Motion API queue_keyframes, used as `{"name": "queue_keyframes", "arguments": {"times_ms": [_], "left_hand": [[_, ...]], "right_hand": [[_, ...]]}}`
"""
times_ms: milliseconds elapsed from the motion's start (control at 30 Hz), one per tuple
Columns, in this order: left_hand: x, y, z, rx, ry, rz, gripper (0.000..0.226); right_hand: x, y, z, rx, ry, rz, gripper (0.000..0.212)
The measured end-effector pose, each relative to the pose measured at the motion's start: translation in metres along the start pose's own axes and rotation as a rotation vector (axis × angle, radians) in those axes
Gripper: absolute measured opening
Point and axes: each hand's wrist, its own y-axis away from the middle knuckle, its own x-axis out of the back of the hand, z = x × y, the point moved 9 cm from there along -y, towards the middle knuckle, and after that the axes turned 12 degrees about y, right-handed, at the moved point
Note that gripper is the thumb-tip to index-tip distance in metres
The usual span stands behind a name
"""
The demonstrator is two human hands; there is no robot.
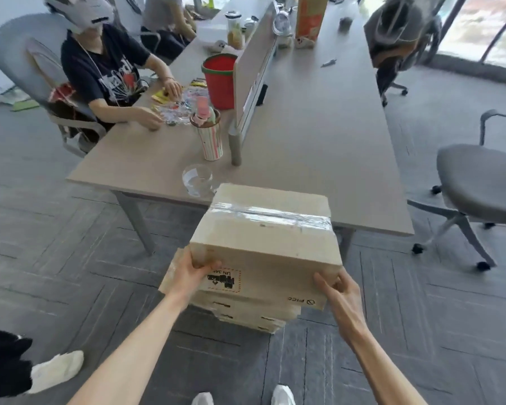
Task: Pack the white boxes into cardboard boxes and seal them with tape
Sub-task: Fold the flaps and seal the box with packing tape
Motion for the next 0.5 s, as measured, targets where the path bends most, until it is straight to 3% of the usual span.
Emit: {"name": "queue_keyframes", "arguments": {"times_ms": [200,400,500], "left_hand": [[0.018,-0.056,-0.042,0.023,-0.056,-0.133,0.052],[0.020,-0.056,-0.050,-0.061,-0.091,-0.200,0.060],[0.019,-0.060,-0.050,-0.081,-0.143,-0.246,0.066]], "right_hand": [[-0.054,-0.001,0.047,-0.090,0.023,0.109,0.052],[-0.058,0.010,0.060,-0.133,0.070,0.158,0.077],[-0.055,0.009,0.062,-0.150,0.122,0.160,0.062]]}}
